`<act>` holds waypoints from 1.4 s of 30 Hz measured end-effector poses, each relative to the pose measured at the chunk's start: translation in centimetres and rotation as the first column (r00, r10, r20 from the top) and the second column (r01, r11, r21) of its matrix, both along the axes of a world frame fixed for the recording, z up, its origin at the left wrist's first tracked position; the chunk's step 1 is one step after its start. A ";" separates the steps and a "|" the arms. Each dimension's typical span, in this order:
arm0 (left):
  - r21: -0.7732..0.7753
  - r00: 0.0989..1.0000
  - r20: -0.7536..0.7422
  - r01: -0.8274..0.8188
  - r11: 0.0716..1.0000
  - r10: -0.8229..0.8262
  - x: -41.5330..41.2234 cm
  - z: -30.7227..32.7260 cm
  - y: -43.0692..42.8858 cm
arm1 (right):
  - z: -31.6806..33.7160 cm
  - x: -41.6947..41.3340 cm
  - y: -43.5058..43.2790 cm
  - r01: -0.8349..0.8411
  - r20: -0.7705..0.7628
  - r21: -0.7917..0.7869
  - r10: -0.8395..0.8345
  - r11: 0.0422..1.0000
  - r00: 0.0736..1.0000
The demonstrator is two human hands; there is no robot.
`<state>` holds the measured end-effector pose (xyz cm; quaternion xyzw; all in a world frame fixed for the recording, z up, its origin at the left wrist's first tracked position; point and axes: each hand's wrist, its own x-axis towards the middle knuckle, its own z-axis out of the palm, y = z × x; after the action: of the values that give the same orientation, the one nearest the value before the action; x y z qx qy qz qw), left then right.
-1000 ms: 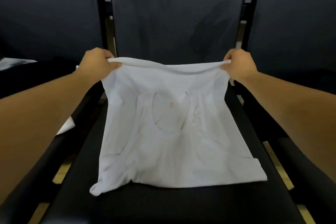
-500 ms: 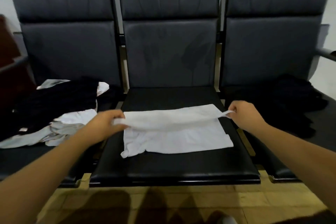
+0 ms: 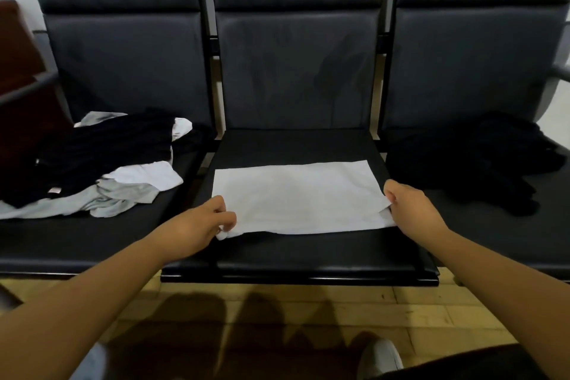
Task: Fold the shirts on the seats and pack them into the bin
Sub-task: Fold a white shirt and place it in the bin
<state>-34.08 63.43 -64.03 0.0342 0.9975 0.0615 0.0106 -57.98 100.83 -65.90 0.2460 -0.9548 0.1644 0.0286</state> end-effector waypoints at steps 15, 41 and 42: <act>-0.045 0.978 -0.195 0.064 0.997 -0.071 0.5 -2.2 0.6 | -0.3 1.8 2.6 -0.311 0.031 -0.053 0.312 0.949 0.949; -0.120 0.998 0.021 0.057 0.991 -0.054 2.4 1.4 -3.0 | 1.3 1.9 2.4 -0.232 -0.176 0.393 0.321 0.890 0.931; 0.022 0.999 0.038 -0.020 1.000 0.019 2.5 1.8 -2.7 | 1.9 2.1 2.0 -0.217 -0.172 0.389 0.302 0.895 0.938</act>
<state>-31.59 60.68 -62.20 0.0235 0.9966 0.0732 0.0286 -55.91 102.86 -64.01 0.3902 -0.9172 -0.0422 0.0693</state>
